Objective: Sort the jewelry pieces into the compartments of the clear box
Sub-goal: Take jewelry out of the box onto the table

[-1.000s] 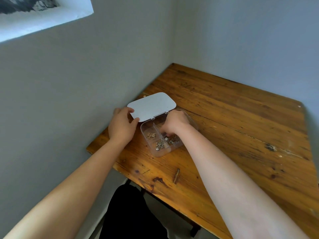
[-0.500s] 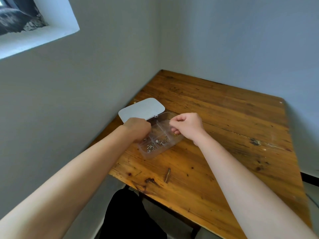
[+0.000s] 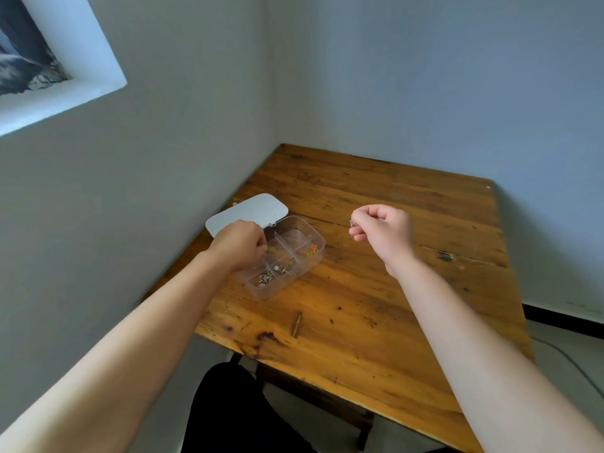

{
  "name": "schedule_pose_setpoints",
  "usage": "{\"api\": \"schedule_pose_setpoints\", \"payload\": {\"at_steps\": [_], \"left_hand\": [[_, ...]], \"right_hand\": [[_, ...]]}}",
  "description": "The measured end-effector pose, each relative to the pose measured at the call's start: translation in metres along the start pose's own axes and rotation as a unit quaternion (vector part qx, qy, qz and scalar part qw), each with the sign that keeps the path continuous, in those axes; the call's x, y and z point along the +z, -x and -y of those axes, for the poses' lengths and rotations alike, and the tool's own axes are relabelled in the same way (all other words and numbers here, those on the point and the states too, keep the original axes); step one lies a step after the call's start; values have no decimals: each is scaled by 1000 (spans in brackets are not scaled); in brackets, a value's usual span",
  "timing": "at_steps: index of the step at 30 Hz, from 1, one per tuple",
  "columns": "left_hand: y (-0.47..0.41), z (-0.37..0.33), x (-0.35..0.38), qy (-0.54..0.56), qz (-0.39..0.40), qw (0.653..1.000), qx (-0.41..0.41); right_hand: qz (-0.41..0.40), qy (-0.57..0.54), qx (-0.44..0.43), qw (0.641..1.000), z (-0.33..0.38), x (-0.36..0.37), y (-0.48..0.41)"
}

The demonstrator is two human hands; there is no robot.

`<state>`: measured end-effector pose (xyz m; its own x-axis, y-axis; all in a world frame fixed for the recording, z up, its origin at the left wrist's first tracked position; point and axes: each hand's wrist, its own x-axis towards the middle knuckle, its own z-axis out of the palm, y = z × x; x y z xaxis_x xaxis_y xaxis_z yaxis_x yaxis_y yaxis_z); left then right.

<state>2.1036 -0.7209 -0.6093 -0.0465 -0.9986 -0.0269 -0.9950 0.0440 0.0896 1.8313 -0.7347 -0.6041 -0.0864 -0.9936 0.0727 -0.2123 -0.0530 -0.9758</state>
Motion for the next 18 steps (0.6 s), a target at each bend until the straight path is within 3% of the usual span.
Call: {"api": "schedule_pose_setpoints", "payload": {"at_steps": [2,5,9,11,14,18], "left_hand": [[3,-13,-9,95,-82,992,8],[11,-55,-16,286,-147,946,34],[22,-111,-5,501,-103,858,36],[25,-131,10,538,-81,839,22],[30,-150,44,527,-24,849,-13],[40,-152,80,360,21,933,9]], "right_hand": [[-3,12,-1,1000,-1,-8,1],[-18,23,14,999,-9,-27,11],[-38,47,44,997,-28,-54,31],[-47,63,65,995,-38,-68,40],[-44,107,100,988,-52,-87,53],[-8,224,123,967,-73,-103,66]]}}
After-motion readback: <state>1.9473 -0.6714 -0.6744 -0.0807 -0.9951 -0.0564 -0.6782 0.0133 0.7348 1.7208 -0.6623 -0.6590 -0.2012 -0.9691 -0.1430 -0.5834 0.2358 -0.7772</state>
